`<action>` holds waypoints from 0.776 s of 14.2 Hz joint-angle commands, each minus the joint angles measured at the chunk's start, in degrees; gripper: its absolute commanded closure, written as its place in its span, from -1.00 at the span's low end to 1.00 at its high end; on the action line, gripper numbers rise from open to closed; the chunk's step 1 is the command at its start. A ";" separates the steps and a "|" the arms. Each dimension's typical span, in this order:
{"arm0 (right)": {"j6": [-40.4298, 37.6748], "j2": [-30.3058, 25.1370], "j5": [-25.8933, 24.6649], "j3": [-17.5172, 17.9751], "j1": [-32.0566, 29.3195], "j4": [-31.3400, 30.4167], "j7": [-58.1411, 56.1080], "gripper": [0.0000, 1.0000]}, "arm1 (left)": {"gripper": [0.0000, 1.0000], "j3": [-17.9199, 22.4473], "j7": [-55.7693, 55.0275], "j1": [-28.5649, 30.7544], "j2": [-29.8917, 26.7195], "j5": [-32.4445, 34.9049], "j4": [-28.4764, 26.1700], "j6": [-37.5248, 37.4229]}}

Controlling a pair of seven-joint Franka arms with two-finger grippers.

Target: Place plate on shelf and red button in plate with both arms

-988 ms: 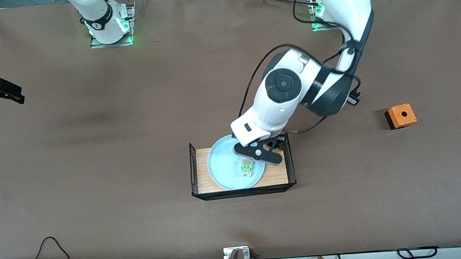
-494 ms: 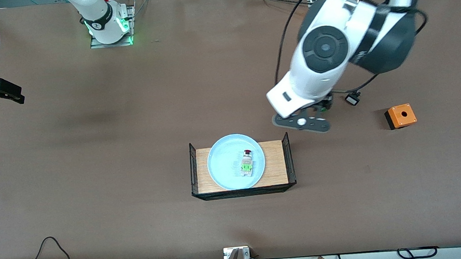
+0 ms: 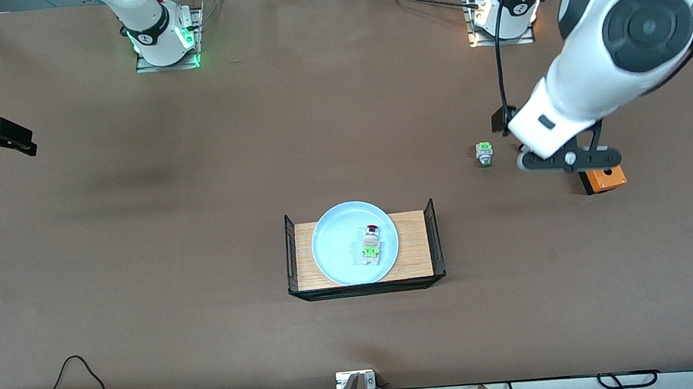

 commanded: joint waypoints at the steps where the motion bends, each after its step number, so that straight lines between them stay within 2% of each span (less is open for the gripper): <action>1: -0.93 -0.48 1.01 -0.01 0.05 0.43 0.14 -1.00 | -1.00 -0.29 4.66 2.63 -8.60 -0.53 -10.78 2.54; 3: -0.93 -0.48 1.01 -0.01 0.05 0.43 -0.13 -1.00 | -1.00 2.16 9.32 5.01 -10.98 -5.35 -15.43 5.96; 5: -1.02 -0.48 1.01 0.08 0.05 0.43 -0.13 -1.00 | -1.00 6.29 17.21 5.99 -15.97 -7.12 -24.11 13.06; 6: -1.02 -0.48 1.01 0.17 0.05 0.43 -0.22 -1.00 | -1.00 7.00 19.08 7.12 -19.31 -7.74 -29.29 16.49; 7: -1.02 -0.48 1.01 0.17 0.05 0.43 -0.22 -1.00 | -1.00 7.10 19.27 8.96 -21.34 -8.35 -31.96 18.35; 11: -1.11 -0.48 1.01 0.17 0.05 0.43 -0.22 -1.00 | -1.00 11.04 19.27 9.68 -24.79 -8.80 -32.69 21.08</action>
